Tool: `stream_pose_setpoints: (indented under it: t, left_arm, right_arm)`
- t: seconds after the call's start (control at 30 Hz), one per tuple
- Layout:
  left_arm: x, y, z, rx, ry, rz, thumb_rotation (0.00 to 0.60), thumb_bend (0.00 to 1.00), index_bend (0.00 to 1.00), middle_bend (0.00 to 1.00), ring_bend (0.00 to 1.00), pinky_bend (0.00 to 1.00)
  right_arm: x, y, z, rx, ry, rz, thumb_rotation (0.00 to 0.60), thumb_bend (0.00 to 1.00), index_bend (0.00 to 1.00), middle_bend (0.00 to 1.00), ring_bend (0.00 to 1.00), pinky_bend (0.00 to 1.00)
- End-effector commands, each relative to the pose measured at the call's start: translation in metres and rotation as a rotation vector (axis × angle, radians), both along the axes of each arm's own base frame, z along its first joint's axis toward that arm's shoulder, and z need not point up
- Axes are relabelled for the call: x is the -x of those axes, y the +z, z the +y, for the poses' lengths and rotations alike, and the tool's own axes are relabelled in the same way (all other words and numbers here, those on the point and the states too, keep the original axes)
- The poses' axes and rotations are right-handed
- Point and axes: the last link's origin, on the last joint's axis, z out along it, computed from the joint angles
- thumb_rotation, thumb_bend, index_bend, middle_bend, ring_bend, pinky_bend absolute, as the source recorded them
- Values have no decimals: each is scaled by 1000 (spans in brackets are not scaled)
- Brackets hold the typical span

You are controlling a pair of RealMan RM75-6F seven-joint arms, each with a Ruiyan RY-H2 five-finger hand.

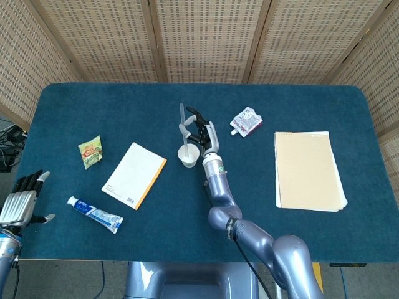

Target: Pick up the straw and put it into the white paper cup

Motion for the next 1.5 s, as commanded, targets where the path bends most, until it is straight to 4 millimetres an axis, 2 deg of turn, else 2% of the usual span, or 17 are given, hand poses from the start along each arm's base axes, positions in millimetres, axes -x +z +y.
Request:
stream_pose_setpoints:
  t: [0.03,0.47,0.97,1.2,1.5]
  left_arm:
    - [0,-1,0,3,0,0,600,0,0,0,0,0]
    - [0,-2,1,14,7,2,600,0,0,0,0,0]
    - [2,-1,1,12,15,-3,600,0,0,0,0,0]
    - [2,-2,1,17,16,-2,600,0,0,0,0,0]
    - [0,-3,1,24,10,-4,600,0,0,0,0,0]
  right_arm:
    - [0,-1,-1,-3,2,4,600,480,654,239,0,0]
    - [8,-4,-3,-9,-14,3,600,479,647,232,0,0]
    - [7,-10,-2,-33,-18,13,600,478,633,223,0,0]
    - [12,-14,0,-47,-23,14,600,458,574,191,0,0]
    - [21,-13,1,-42,-36,16,600,451,557,177,0,0]
